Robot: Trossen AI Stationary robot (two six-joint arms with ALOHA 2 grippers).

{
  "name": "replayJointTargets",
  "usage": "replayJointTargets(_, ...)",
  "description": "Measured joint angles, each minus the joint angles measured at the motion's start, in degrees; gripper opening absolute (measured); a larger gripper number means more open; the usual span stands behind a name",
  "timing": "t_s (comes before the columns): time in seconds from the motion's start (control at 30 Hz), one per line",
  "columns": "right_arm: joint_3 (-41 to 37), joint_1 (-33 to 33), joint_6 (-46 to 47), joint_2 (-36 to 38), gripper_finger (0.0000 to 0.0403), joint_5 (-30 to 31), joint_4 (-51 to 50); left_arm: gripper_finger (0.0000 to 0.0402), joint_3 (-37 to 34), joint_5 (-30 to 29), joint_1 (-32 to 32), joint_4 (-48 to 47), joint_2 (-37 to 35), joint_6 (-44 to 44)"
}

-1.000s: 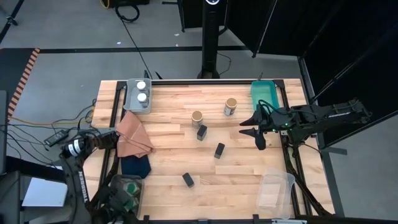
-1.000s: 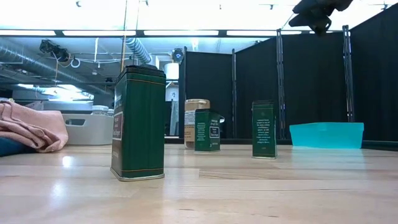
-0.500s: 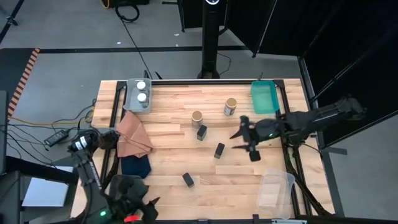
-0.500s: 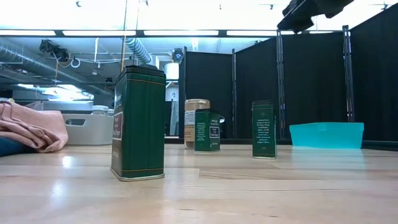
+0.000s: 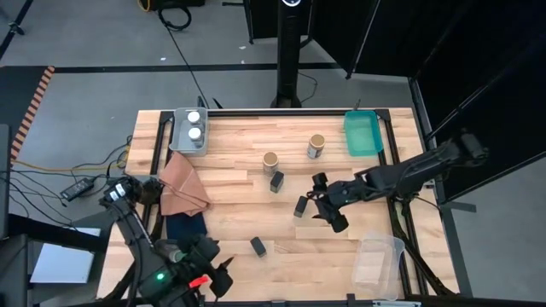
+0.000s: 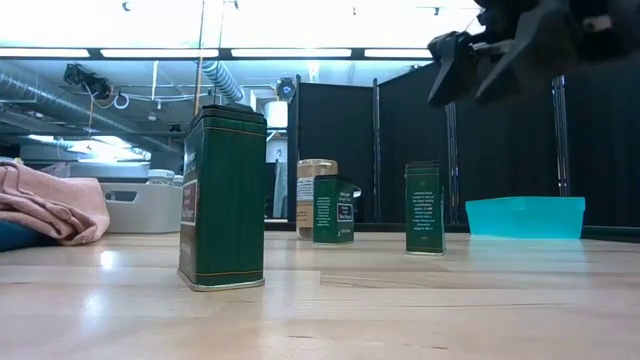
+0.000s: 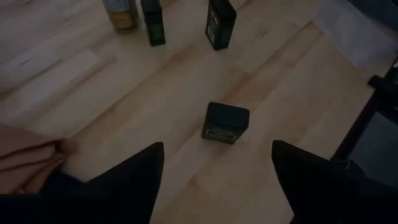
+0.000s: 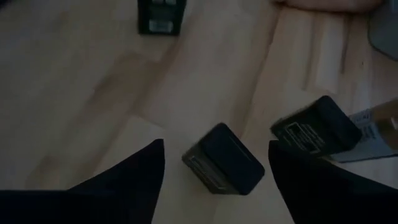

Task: Sort spices by type
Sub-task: Put the middle right black spice can into the transparent bin

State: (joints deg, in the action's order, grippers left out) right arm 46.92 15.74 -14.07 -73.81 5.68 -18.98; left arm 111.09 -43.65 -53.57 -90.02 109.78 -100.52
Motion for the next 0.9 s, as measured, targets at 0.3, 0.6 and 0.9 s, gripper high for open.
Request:
replayJointTargets(0.3, 7.61, -1.18, -9.98, -10.4, 0.0291, 2.61, -4.81, 0.0302, 0.0, -1.63, 0.71, -0.02, 0.0, 0.01)
replayJointTargets(0.6, 15.31, -1.85, -19.7, -20.53, 0.0293, 0.35, -16.01, 0.0302, 0.0, -1.77, 1.08, 0.0, 0.0, -0.12)
replayJointTargets(0.9, 15.29, -2.76, -21.43, -22.99, 0.0272, -0.88, -16.64, 0.0302, 0.0, -2.99, 1.08, 0.01, 0.0, -0.19)
